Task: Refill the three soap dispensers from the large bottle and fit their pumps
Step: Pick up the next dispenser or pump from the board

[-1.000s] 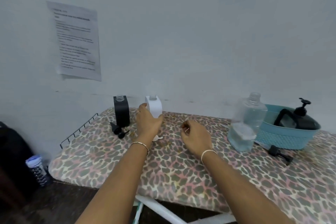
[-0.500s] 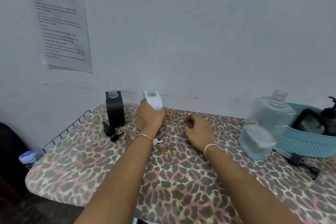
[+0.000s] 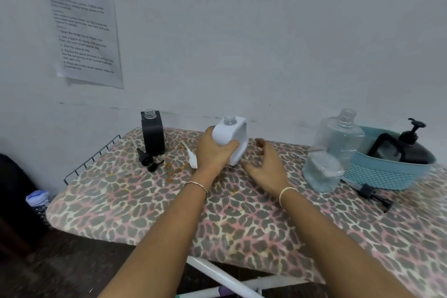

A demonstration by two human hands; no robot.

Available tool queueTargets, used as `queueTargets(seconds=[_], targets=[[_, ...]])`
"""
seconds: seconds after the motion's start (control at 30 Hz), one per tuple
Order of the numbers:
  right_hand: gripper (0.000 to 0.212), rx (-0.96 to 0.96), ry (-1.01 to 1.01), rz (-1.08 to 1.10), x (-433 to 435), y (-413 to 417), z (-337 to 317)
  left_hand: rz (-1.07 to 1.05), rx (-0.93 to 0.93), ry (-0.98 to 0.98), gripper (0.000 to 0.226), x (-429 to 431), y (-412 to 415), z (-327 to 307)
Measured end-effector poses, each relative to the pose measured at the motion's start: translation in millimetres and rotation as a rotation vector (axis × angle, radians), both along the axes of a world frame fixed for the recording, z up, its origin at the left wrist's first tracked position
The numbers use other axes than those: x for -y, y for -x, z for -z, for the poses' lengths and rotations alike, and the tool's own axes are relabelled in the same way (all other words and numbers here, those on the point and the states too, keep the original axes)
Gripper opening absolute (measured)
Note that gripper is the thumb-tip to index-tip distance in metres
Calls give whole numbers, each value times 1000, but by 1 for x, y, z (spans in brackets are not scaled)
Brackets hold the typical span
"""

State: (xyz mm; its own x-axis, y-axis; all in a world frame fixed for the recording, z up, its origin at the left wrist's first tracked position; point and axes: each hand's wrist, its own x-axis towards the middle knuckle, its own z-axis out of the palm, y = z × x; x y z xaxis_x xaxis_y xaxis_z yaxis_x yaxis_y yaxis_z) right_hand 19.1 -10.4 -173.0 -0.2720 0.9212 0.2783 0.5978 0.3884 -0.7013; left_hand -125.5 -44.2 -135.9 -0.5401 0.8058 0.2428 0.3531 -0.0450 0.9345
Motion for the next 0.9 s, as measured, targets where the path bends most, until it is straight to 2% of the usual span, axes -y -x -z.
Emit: queueTargets(seconds=[0.1, 0.3, 0.43, 0.57, 0.67, 0.77, 0.9], targets=[[92, -103, -16, 13, 15, -14, 1, 123, 65, 20, 45, 10, -14, -1], [87, -222, -35, 42, 43, -45, 2, 274, 61, 61, 42, 35, -44, 10], [83, -202, -75, 87, 58, -62, 1, 314, 113, 81, 41, 45, -60, 17], [81, -203, -95, 151, 66, -68, 3, 319, 38, 91, 44, 48, -72, 20], [75, -224, -108, 186, 68, -69, 7, 261, -52, 69, 57, 48, -75, 21], [78, -211, -108, 194, 68, -72, 13, 185, -184, 60, 70, 48, -74, 26], [81, -212, -105, 218, 68, -79, 16, 204, -201, 35, 70, 50, -72, 24]])
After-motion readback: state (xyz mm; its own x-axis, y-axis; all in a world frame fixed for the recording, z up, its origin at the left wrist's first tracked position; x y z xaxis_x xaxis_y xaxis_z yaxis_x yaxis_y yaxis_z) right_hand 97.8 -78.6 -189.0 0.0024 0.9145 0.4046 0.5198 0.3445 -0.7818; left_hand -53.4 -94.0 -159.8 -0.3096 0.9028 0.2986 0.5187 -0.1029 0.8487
